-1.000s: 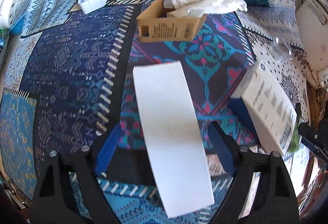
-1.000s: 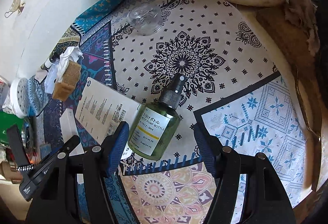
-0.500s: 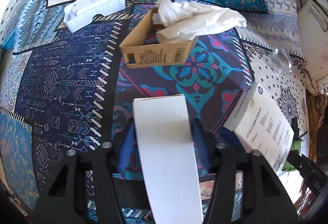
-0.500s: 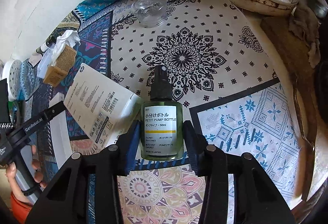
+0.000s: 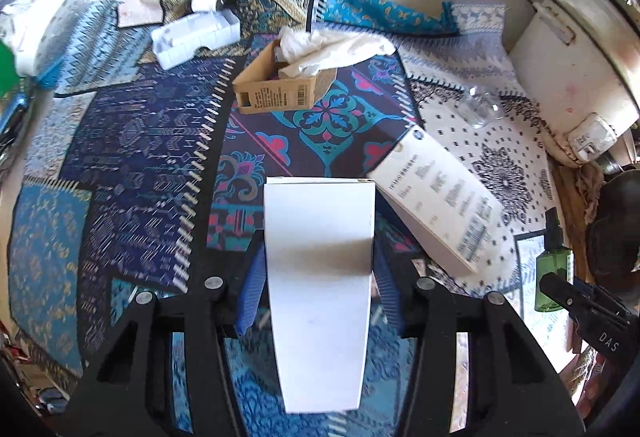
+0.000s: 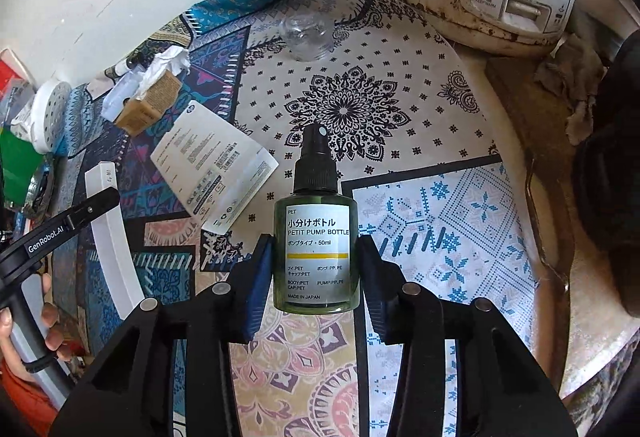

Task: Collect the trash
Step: 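Carry the white box and green bottle down over the trash bin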

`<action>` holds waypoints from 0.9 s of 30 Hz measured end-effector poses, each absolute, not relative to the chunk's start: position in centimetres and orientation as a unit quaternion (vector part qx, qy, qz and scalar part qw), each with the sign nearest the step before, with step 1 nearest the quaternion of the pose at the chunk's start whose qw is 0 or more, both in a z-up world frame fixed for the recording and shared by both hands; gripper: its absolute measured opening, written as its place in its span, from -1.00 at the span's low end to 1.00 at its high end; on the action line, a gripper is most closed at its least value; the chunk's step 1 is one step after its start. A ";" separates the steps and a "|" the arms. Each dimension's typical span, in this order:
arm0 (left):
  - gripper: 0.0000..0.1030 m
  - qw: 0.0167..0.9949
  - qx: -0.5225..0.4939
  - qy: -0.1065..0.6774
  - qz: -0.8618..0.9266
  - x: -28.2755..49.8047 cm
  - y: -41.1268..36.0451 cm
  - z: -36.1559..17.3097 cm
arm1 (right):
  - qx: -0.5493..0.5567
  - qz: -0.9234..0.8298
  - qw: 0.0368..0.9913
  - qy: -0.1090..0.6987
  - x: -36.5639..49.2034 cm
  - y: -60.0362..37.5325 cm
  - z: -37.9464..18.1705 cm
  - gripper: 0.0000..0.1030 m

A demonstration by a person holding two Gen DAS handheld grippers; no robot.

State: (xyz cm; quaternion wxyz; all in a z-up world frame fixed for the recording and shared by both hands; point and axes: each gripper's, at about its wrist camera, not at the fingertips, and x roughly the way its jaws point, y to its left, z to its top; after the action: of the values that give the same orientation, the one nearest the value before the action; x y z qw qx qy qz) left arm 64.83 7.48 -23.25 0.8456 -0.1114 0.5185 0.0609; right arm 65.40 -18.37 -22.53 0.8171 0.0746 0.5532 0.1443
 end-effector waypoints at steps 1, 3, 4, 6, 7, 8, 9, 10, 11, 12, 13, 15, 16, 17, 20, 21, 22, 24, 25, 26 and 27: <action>-0.03 0.849 -0.111 0.512 0.064 63.9 7.2 -22.5 | 0.072 0.151 0.820 0.548 65.1 -18.5 -22.0 -0.25; -0.03 0.857 -0.110 0.498 0.072 62.1 6.4 -21.2 | 0.066 0.165 0.824 0.538 64.2 -18.7 -21.0 -0.25; -0.03 0.860 -0.108 0.492 0.075 61.3 6.1 -20.6 | 0.062 0.171 0.826 0.534 64.0 -18.5 -20.7 -0.25; -0.03 0.869 -0.107 0.478 0.078 59.7 5.4 -19.5 | 0.055 0.182 0.830 0.524 63.2 -18.3 -19.9 -0.25; -0.03 0.872 -0.105 0.471 0.079 58.8 5.2 -18.9 | 0.052 0.188 0.832 0.520 62.8 -18.2 -19.5 -0.25; -0.03 0.875 -0.104 0.466 0.079 58.0 5.0 -18.4 | 0.050 0.192 0.833 0.516 62.4 -18.1 -19.2 -0.25; -0.03 0.878 -0.103 0.461 0.079 57.1 4.8 -17.9 | 0.049 0.196 0.835 0.512 61.8 -18.0 -18.9 -0.25; -0.03 0.881 -0.102 0.456 0.080 56.3 4.6 -17.3 | 0.050 0.199 0.836 0.509 61.4 -17.8 -18.6 -0.25; -0.03 0.883 -0.102 0.451 0.081 55.6 4.5 -16.9 | 0.050 0.201 0.837 0.506 60.9 -17.6 -18.3 -0.25; -0.03 0.886 -0.101 0.446 0.081 54.8 4.4 -16.4 | 0.051 0.204 0.838 0.503 60.3 -17.6 -18.0 -0.25; -0.03 0.888 -0.100 0.442 0.081 53.9 4.2 -15.9 | 0.052 0.206 0.840 0.500 59.7 -17.4 -17.7 -0.25; -0.03 0.893 -0.097 0.433 0.078 52.4 4.1 -15.0 | 0.054 0.209 0.843 0.493 58.5 -17.1 -17.2 -0.25; -0.03 0.895 -0.096 0.429 0.075 51.6 4.1 -14.7 | 0.054 0.209 0.845 0.489 57.8 -16.9 -16.9 -0.25; -0.03 0.897 -0.094 0.426 0.073 51.0 4.2 -14.4 | 0.054 0.209 0.847 0.485 57.1 -16.6 -16.6 -0.25; -0.03 0.903 -0.090 0.415 0.063 48.6 4.5 -13.6 | 0.053 0.205 0.854 0.475 54.8 -16.0 -15.9 -0.25; -0.03 0.905 -0.088 0.411 0.059 47.8 4.7 -13.4 | 0.052 0.202 0.857 0.472 53.9 -15.7 -15.7 -0.25; -0.03 0.907 -0.086 0.409 0.055 46.8 4.9 -13.2 | 0.053 0.200 0.859 0.469 53.0 -15.5 -15.6 -0.25; -0.03 0.908 -0.084 0.408 0.046 45.0 5.3 -13.2 | 0.056 0.191 0.862 0.467 51.2 -14.9 -15.5 -0.25; -0.03 0.908 -0.082 0.408 0.042 44.1 5.6 -13.2 | 0.058 0.188 0.862 0.467 50.3 -14.6 -15.5 -0.25; -0.03 0.908 -0.080 0.409 0.038 43.0 5.8 -13.2 | 0.059 0.185 0.862 0.468 49.3 -14.3 -15.5 -0.25; -0.03 0.908 -0.080 0.409 0.035 42.0 6.1 -13.3 | 0.059 0.182 0.862 0.469 48.4 -14.0 -15.6 -0.25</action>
State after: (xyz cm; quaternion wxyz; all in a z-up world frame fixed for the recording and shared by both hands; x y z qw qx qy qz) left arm 42.04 6.08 -13.29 0.9083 -0.0796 0.4093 0.0346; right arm 48.37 -14.02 -15.65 0.8624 0.0588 0.4686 0.1824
